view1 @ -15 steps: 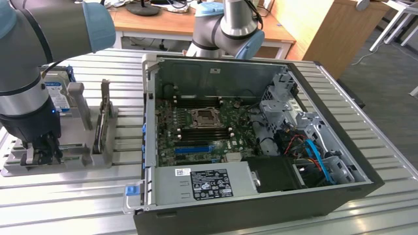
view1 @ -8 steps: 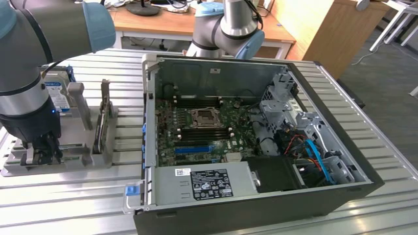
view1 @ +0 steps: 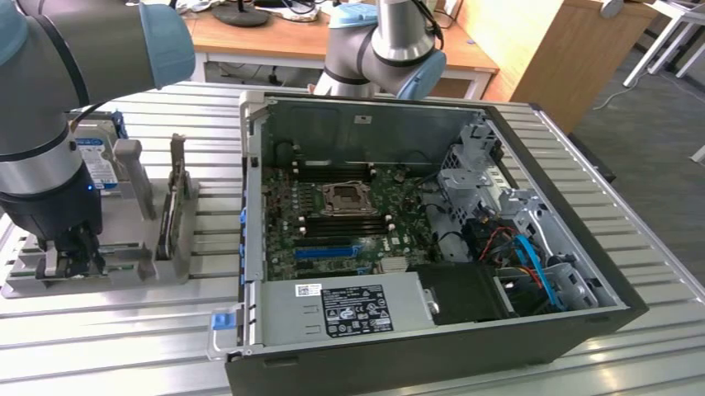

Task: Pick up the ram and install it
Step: 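Pick up the ram and move it above insertion slot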

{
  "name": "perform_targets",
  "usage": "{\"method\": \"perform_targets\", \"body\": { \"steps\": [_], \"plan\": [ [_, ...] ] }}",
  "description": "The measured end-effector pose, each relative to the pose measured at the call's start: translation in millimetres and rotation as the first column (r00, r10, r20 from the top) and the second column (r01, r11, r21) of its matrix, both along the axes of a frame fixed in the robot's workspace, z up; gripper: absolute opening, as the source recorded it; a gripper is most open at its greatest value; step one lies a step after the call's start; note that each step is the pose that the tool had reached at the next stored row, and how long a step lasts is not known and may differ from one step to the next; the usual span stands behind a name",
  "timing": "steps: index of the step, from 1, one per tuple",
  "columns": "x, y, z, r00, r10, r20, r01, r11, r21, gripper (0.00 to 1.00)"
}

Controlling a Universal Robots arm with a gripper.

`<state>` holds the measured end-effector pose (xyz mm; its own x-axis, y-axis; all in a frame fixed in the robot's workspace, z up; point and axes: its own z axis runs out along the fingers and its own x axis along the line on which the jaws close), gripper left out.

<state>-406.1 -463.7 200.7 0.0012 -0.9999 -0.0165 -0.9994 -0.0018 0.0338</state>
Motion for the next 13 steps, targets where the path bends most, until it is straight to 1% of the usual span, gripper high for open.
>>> {"method": "perform_targets", "body": {
  "steps": [10,13],
  "plan": [
    [0.0,0.0,0.2,1.0,0.0,0.0003,0.0,1.0,0.0002,0.12],
    [0.0,0.0,2.7,1.0,0.0,-0.0001,0.0,1.0,-0.0001,0.12]
  ]
}}
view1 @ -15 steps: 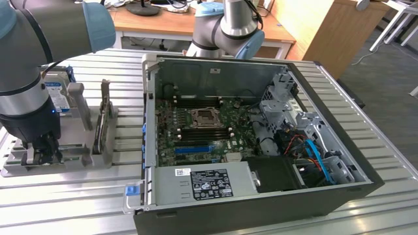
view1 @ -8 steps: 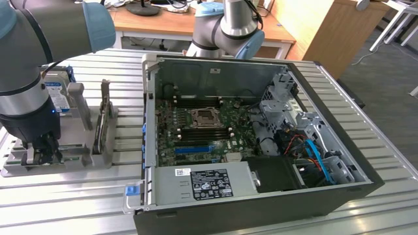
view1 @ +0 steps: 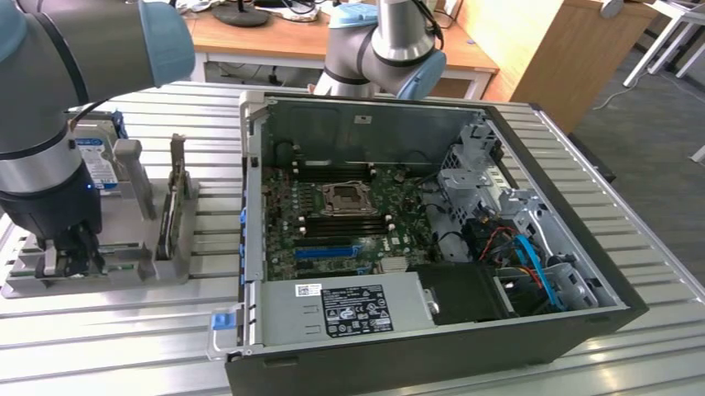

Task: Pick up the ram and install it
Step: 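Pick up the ram and move it above insertion slot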

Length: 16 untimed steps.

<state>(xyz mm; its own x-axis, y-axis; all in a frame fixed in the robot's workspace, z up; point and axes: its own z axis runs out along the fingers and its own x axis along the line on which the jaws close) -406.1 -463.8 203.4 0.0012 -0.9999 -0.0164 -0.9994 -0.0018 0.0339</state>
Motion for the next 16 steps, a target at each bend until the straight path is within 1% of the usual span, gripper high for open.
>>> {"method": "perform_targets", "body": {
  "steps": [3,6,10,16],
  "plan": [
    [0.0,0.0,3.7,1.0,0.0,0.0001,0.0,1.0,0.0001,0.12],
    [0.0,0.0,10.1,1.0,0.0,0.0,0.0,1.0,0.0,0.12],
    [0.0,0.0,21.1,1.0,0.0,0.0001,0.0,1.0,0.0001,0.12],
    [0.0,0.0,40.3,1.0,0.0,0.0001,0.0,1.0,0.0001,0.12]
  ]
}}
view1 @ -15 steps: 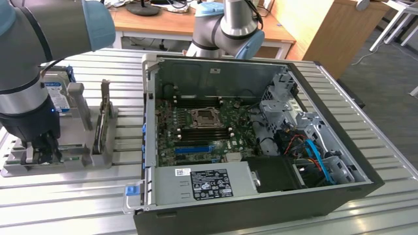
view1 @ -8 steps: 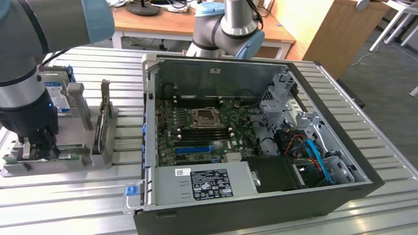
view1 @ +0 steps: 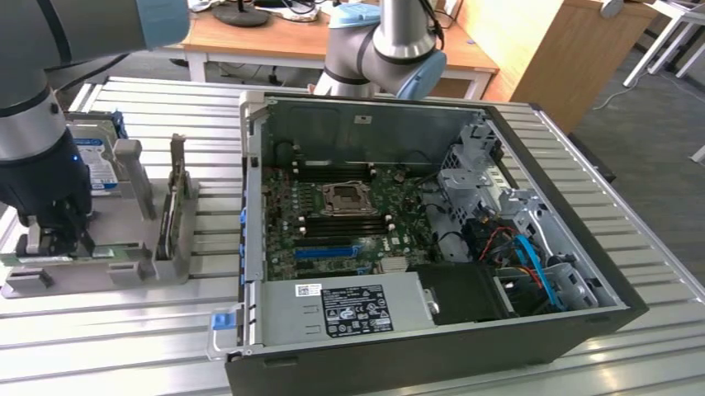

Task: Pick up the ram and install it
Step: 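Pick up the ram and move it above insertion slot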

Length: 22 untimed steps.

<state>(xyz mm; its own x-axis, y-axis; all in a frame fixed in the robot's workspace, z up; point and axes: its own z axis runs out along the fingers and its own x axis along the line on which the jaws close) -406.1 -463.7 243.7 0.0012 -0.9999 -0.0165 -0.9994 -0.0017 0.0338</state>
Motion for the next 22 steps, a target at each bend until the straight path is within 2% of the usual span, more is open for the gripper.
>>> {"method": "perform_targets", "body": {
  "steps": [22],
  "plan": [
    [0.0,0.0,68.1,1.0,0.0,0.0,0.0,1.0,0.0,0.12]
  ]
}}
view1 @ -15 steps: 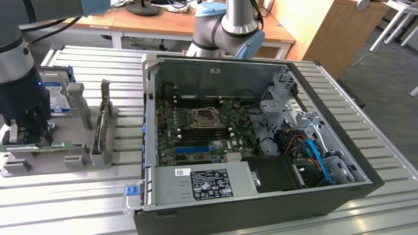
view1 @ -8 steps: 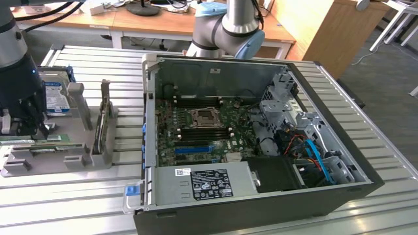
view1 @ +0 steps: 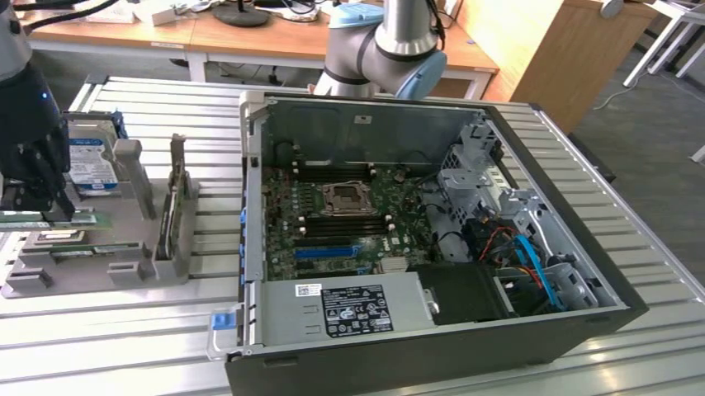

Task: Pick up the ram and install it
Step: 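Pick up the ram and move it above insertion slot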

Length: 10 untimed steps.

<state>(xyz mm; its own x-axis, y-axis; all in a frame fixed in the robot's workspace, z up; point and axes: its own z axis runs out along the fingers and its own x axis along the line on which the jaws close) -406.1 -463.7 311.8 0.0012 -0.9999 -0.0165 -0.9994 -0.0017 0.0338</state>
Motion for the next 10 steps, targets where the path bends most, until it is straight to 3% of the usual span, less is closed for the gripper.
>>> {"method": "perform_targets", "body": {
  "steps": [10],
  "plan": [
    [0.0,0.0,31.2,1.0,0.0,0.0,0.0,1.0,-0.0001,0.12]
  ]
}}
